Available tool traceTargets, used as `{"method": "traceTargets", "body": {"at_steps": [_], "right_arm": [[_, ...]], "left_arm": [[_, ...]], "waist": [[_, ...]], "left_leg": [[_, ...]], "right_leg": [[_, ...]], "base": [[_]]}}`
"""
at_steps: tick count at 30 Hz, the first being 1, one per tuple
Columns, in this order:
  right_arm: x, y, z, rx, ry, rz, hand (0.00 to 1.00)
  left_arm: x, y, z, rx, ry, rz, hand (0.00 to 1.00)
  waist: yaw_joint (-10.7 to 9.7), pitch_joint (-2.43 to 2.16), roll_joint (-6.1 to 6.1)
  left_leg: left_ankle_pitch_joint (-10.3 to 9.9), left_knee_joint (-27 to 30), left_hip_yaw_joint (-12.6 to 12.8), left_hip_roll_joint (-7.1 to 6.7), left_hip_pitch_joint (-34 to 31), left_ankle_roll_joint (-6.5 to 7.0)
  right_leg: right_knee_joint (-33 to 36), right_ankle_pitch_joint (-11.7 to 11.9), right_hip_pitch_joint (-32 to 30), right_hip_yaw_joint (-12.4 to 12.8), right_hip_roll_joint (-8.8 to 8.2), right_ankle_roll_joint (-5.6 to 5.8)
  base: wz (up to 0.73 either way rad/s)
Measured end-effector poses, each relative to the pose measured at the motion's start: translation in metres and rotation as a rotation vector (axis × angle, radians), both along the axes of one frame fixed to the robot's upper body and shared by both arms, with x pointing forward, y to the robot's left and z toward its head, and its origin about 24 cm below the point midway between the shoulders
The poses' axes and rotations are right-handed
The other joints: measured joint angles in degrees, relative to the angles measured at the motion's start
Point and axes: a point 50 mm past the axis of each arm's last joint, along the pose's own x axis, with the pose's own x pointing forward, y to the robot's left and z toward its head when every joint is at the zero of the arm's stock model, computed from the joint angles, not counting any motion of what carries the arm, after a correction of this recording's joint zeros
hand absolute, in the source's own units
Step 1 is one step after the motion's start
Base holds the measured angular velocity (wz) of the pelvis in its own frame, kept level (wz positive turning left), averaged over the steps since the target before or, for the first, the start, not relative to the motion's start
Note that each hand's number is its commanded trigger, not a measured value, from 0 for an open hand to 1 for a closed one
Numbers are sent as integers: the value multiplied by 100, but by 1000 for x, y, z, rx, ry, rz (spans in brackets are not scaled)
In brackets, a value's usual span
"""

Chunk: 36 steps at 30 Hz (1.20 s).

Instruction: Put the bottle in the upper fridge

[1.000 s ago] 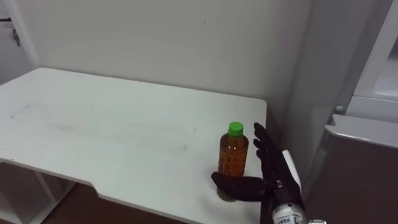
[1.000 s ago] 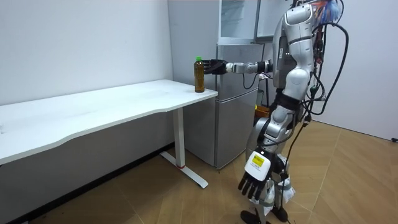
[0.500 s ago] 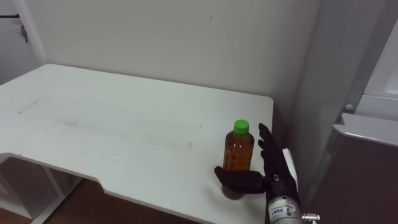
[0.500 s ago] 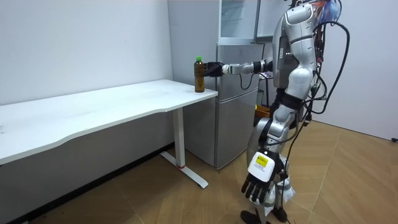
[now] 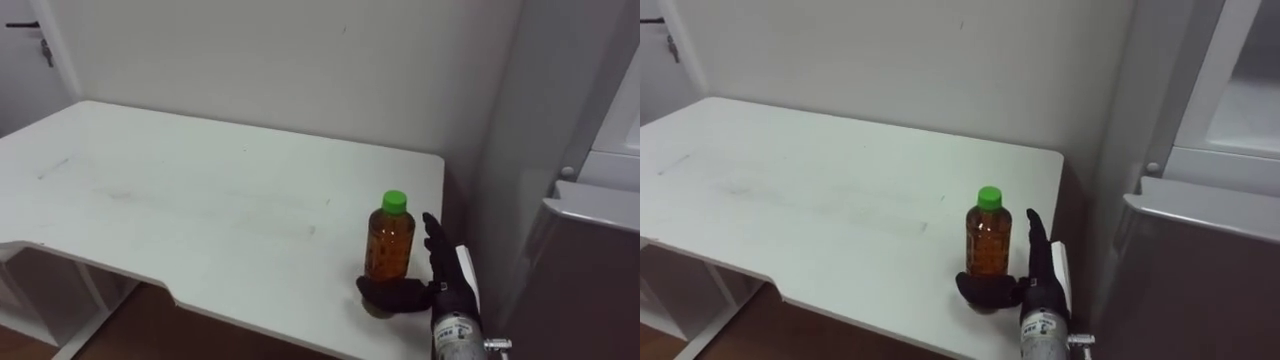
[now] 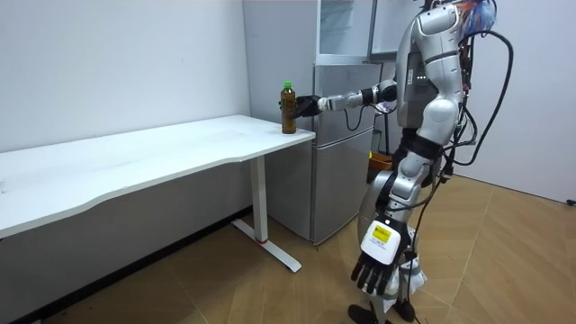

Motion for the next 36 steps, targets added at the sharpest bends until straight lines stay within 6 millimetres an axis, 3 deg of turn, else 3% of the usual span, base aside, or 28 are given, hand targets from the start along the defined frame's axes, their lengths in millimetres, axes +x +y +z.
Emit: {"method": "traceTargets", "body": {"at_steps": [7,15,24,36], "right_arm": [[0,4,-2,10,11,17,0],[0,-5,-16,-20,87,-23,0],[8,-7,-10,-25,76,-45,0],[9,-11,-8,82,65,-80,0]], "left_arm": [[5,-1,1,-2,-18,-3,0],[6,-2,1,-12,-17,-11,0],[7,-3,-1,-24,-13,3,0],[16,-3,0,-40,-58,5,0]], "waist": [[0,3,-21],[13,44,-101],[128,90,-211],[142,90,-285]], "left_leg": [[22,8,-29,-19,-45,11],[72,10,-133,-75,-177,49],[91,-2,-133,-79,-251,49],[100,47,-135,-82,-354,56]], "right_leg": [[1,0,0,-117,-27,0],[7,6,-85,-248,-75,14],[9,8,-159,-254,-77,15],[100,7,-271,-308,-115,16]], "base": [[7],[8],[0],[1]]}}
